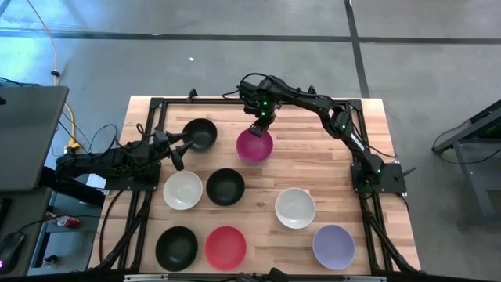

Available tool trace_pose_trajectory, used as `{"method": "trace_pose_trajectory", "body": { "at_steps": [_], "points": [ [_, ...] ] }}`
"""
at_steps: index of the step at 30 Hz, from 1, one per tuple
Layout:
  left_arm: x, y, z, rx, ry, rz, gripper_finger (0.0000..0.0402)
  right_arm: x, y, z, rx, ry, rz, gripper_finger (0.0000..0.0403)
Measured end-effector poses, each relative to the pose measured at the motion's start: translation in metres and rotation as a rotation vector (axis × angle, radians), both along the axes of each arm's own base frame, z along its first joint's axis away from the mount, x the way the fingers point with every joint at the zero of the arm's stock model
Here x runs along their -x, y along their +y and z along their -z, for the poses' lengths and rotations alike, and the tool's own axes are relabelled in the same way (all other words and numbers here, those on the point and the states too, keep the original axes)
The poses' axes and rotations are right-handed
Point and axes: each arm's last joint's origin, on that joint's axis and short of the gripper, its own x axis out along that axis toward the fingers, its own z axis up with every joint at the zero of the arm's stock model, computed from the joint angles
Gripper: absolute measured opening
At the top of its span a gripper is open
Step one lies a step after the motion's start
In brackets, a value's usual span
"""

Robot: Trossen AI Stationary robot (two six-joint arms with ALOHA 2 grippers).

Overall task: Nest bowls inside each other
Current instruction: Stack the pink bowl on top of the blue bowl

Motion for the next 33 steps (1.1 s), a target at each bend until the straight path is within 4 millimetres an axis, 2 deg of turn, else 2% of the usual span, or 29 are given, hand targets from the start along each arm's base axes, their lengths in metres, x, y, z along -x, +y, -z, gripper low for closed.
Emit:
{"method": "trace_pose_trajectory", "body": {
  "at_steps": [5, 10, 15, 29, 33],
  "points": [
    [0.000, 0.000, 0.000, 0.000, 0.000, 0.000, 0.0197, 0.004, -0.005, -0.002, 0.012, 0.011, 0.010, 0.0095],
    [0.000, 0.000, 0.000, -0.002, 0.002, 0.000, 0.0197, 0.007, -0.004, -0.014, 0.035, -0.018, 0.011, 0.0094],
    [0.000, 0.000, 0.000, -0.008, 0.007, 0.002, 0.0197, 0.006, -0.005, -0.014, 0.041, -0.028, 0.008, 0.0088],
    [0.000, 0.000, 0.000, -0.007, 0.007, 0.001, 0.0197, 0.001, 0.002, -0.014, 0.049, -0.047, -0.007, 0.0019],
    [0.000, 0.000, 0.000, -0.005, 0.006, 0.006, 0.0197, 0.000, 0.004, -0.014, 0.049, -0.046, -0.010, 0.0012]
  ]
}}
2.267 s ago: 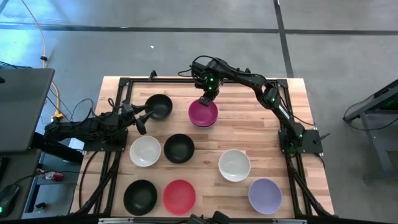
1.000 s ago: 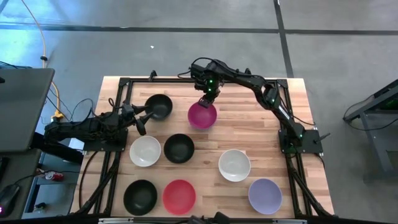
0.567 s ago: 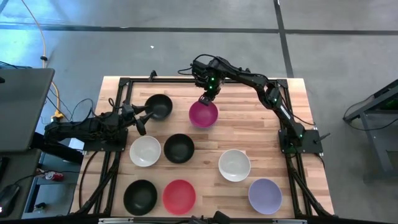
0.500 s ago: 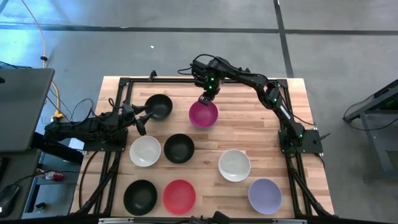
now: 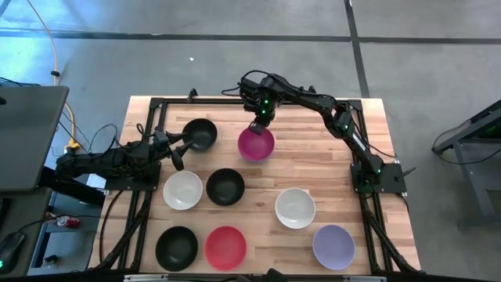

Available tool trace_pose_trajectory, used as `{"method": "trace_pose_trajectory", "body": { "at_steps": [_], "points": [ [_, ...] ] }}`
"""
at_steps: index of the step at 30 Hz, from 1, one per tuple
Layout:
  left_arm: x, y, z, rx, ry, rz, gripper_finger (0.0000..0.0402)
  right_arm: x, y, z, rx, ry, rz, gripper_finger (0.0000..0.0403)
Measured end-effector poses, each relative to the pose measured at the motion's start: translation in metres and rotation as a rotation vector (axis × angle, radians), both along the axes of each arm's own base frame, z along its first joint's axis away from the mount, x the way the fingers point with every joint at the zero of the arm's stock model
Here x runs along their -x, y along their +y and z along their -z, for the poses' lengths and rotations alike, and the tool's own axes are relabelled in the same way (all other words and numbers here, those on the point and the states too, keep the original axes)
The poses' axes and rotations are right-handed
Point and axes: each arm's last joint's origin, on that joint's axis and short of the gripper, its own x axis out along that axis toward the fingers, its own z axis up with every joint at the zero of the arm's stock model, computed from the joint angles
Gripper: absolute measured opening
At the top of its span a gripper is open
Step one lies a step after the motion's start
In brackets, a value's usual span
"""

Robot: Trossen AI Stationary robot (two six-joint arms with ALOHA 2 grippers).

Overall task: Nest bowls inside each other
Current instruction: Stack the pink bowl on top of the blue bowl, then stack the top black bowl on top of the pink bowl

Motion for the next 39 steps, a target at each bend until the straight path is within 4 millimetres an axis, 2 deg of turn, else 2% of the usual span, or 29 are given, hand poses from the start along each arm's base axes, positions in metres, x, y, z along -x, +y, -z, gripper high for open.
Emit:
{"method": "trace_pose_trajectory", "body": {
  "at_steps": [14, 23, 27, 29, 33, 36, 39],
  "points": [
    [0.000, 0.000, 0.000, 0.003, -0.001, 0.013, 0.0197, 0.000, 0.000, 0.000, -0.002, 0.002, 0.007, 0.0012],
    [0.000, 0.000, 0.000, 0.003, -0.001, 0.014, 0.0197, -0.005, -0.003, 0.019, -0.021, 0.042, 0.007, 0.0012],
    [0.000, 0.000, 0.000, 0.003, 0.000, 0.018, 0.0197, -0.006, -0.003, 0.019, -0.022, 0.040, 0.002, 0.0012],
    [0.000, 0.000, 0.000, 0.002, 0.000, 0.017, 0.0197, -0.006, -0.003, 0.015, -0.016, 0.029, 0.002, 0.0012],
    [0.000, 0.000, 0.000, -0.004, 0.005, 0.018, 0.0197, 0.001, -0.001, -0.007, 0.013, -0.026, 0.001, 0.0021],
    [0.000, 0.000, 0.000, -0.003, 0.006, 0.015, 0.0197, 0.005, -0.001, -0.018, 0.030, -0.053, -0.031, 0.0051],
    [0.000, 0.000, 0.002, 0.022, 0.008, -0.020, 0.0197, 0.010, 0.006, -0.043, 0.027, -0.164, -0.121, 0.0085]
  ]
}}
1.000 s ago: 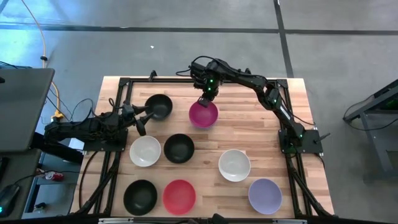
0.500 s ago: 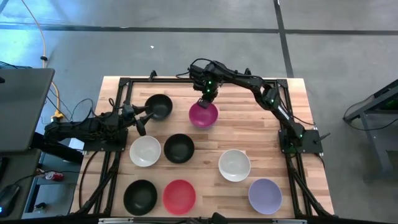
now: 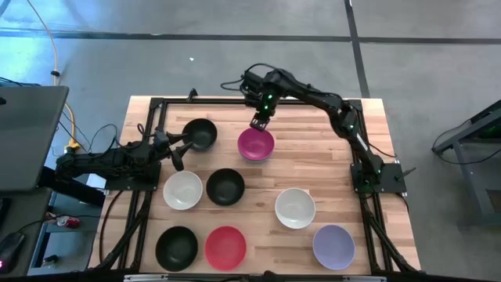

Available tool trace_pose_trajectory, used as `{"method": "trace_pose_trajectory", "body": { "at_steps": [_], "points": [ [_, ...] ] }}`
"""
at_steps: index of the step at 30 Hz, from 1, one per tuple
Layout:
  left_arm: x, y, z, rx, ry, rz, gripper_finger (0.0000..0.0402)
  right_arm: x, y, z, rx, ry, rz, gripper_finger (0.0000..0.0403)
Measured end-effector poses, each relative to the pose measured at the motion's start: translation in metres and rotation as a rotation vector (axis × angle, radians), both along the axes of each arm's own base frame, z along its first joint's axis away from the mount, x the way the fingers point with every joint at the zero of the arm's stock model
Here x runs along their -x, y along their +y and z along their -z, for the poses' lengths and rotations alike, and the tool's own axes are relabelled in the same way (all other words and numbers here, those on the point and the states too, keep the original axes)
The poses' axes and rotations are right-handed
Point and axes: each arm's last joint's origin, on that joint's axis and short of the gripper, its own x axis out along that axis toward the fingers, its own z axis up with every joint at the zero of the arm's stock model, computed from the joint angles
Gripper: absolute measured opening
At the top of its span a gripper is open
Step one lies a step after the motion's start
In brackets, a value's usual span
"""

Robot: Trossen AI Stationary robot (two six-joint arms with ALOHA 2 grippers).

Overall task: Nest bowls inside each other
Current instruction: Stack the top black bowl on top of the pink bowl

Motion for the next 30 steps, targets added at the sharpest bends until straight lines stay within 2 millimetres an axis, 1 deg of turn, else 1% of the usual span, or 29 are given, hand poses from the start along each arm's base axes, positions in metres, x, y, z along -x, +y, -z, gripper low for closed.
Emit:
{"method": "trace_pose_trajectory", "body": {
  "at_steps": [2, 4, 9, 13, 17, 20, 23, 27, 30],
  "points": [
    [0.000, 0.001, 0.003, 0.012, 0.021, -0.044, 0.0197, 0.003, 0.006, -0.018, -0.029, -0.109, -0.070, 0.0101],
    [0.000, 0.002, 0.004, 0.032, 0.025, -0.082, 0.0197, 0.003, 0.011, -0.032, -0.032, -0.205, -0.141, 0.0106],
    [-0.002, 0.007, 0.005, 0.077, 0.002, -0.154, 0.0197, 0.013, 0.020, -0.076, 0.040, -0.444, -0.265, 0.0102],
    [-0.005, 0.013, 0.000, 0.098, -0.060, -0.180, 0.0197, 0.020, 0.024, -0.099, 0.082, -0.556, -0.293, 0.0094],
    [-0.006, 0.020, -0.014, 0.123, -0.079, -0.194, 0.0197, 0.033, 0.031, -0.123, 0.122, -0.641, -0.307, 0.0092],
    [-0.010, 0.026, -0.027, 0.146, -0.062, -0.199, 0.0197, 0.040, 0.034, -0.135, 0.138, -0.685, -0.312, 0.0092],
    [-0.017, 0.034, -0.039, 0.170, -0.022, -0.190, 0.0197, 0.050, 0.041, -0.151, 0.122, -0.764, -0.358, 0.0092],
    [-0.032, 0.048, -0.054, 0.214, 0.051, -0.157, 0.0197, 0.066, 0.053, -0.172, 0.103, -0.878, -0.474, 0.0092],
    [-0.046, 0.060, -0.061, 0.258, 0.124, -0.127, 0.0197, 0.078, 0.060, -0.186, 0.109, -0.949, -0.560, 0.0092]
  ]
}}
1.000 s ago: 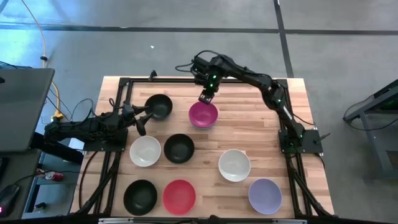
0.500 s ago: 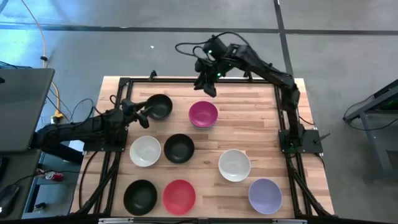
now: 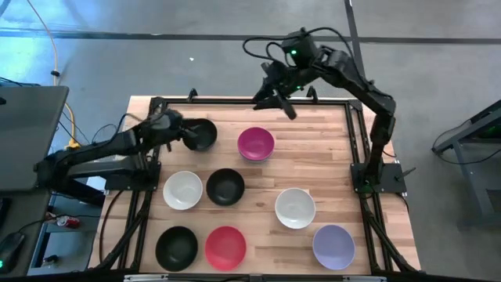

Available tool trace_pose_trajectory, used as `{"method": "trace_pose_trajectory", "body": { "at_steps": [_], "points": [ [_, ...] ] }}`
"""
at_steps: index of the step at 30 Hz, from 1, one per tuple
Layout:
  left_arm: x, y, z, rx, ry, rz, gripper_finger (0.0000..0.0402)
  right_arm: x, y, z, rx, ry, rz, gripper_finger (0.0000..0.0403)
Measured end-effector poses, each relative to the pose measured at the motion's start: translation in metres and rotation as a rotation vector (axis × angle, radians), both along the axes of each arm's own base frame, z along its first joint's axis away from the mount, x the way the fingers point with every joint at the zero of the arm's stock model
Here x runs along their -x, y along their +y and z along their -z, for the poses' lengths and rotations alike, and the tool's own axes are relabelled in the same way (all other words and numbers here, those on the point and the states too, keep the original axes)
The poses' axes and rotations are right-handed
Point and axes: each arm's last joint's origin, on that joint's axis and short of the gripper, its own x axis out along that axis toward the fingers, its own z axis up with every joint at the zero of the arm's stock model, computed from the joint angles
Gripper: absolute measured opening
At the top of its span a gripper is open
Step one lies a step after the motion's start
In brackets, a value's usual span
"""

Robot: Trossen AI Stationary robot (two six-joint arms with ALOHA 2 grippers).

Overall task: Nest bowls inside each other
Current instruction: Stack the top black bowl on top of the pink bowl

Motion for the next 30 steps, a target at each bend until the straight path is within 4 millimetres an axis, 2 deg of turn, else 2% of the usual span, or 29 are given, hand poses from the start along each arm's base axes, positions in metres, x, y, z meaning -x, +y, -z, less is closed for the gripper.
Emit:
{"method": "trace_pose_trajectory", "body": {
  "at_steps": [6, 14, 19, 30],
  "points": [
    [-0.023, 0.028, -0.012, 0.109, 0.175, 0.029, 0.0197, 0.027, 0.014, -0.024, 0.066, -0.109, -0.084, 0.0092],
    [-0.029, 0.063, -0.023, 0.260, 0.432, 0.012, 0.0197, 0.049, 0.019, -0.030, 0.083, -0.072, -0.065, 0.0092],
    [-0.031, 0.076, -0.017, 0.325, 0.588, 0.048, 0.0197, 0.054, 0.019, -0.022, 0.103, -0.007, -0.078, 0.0092],
    [-0.020, 0.106, 0.009, 0.523, 0.764, 0.014, 0.0197, 0.054, 0.019, -0.021, 0.103, -0.018, -0.114, 0.0092]
  ]
}}
